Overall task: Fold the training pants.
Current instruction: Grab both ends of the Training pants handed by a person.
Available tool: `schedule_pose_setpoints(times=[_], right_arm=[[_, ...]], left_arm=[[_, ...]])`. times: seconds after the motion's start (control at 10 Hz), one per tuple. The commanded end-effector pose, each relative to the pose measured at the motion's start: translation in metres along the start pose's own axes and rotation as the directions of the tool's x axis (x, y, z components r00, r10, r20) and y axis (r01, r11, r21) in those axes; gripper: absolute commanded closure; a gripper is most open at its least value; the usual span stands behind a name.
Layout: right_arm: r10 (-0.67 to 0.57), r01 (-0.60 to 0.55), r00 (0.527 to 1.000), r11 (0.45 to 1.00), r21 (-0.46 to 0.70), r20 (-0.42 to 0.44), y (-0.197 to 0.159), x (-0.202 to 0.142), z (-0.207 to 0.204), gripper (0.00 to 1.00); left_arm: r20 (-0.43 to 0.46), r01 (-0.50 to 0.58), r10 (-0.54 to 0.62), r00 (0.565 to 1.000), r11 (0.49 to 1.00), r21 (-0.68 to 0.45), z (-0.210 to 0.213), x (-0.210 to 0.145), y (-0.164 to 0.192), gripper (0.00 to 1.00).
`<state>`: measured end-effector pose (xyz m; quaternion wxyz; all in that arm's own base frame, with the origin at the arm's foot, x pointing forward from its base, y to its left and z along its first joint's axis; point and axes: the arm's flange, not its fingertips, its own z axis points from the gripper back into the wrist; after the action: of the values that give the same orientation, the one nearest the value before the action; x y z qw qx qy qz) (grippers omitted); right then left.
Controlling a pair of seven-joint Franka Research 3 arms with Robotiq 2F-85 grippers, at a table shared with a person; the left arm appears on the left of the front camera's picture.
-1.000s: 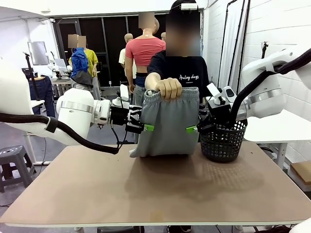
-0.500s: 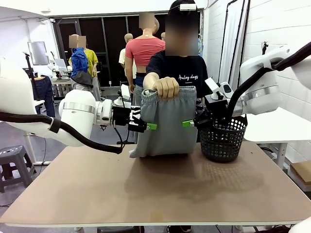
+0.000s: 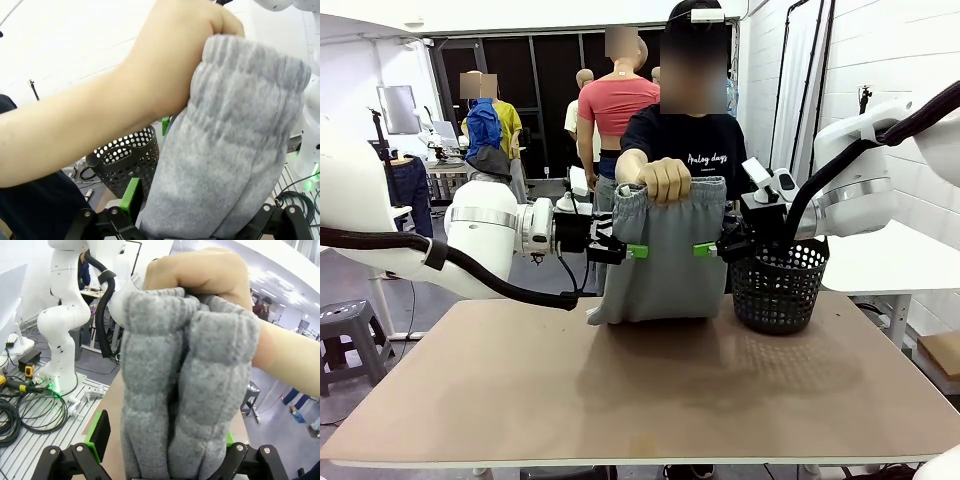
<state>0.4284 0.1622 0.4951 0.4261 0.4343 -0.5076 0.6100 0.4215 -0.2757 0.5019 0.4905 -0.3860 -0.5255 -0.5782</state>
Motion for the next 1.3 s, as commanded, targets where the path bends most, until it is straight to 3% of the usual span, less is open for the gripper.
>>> schedule_pose_setpoints(times=[0.0, 0.1, 0.6, 0.7, 1.2], right_arm=[[-0.043, 0.044, 0.999, 0.998, -0.04, 0.014, -0.0124, -0.0019, -0.0045, 0.0], [-0.058, 0.059, 0.998, 0.997, -0.043, 0.032, -0.0145, -0.0037, -0.0033, 0.0], [-0.096, 0.097, 0.991, 0.995, 0.0, 0.088, -0.0177, -0.0054, -0.0011, 0.99], [-0.113, 0.112, 0.989, 0.994, 0.01, 0.092, -0.0167, -0.0069, 0.0007, 1.0], [-0.175, 0.173, 0.981, 0.985, 0.027, 0.078, -0.0179, -0.0076, 0.0032, 1.0]], left_arm=[[0.054, -0.001, 0.002, 0.999, 1.0, -0.012, -0.0038, 0.0029, 0.0029, 0.0], [0.072, 0.001, 0.001, 0.997, 0.999, -0.032, -0.0058, 0.0039, 0.0023, 0.0], [0.149, -0.046, 0.057, 0.987, 0.996, -0.079, -0.0039, 0.0025, 0.0035, 0.96], [0.159, -0.057, 0.07, 0.985, 0.995, -0.084, -0.0031, 0.0044, 0.003, 1.0], [0.131, -0.096, 0.102, 0.986, 0.994, -0.058, -0.0045, -0.0026, 0.0094, 1.0]])
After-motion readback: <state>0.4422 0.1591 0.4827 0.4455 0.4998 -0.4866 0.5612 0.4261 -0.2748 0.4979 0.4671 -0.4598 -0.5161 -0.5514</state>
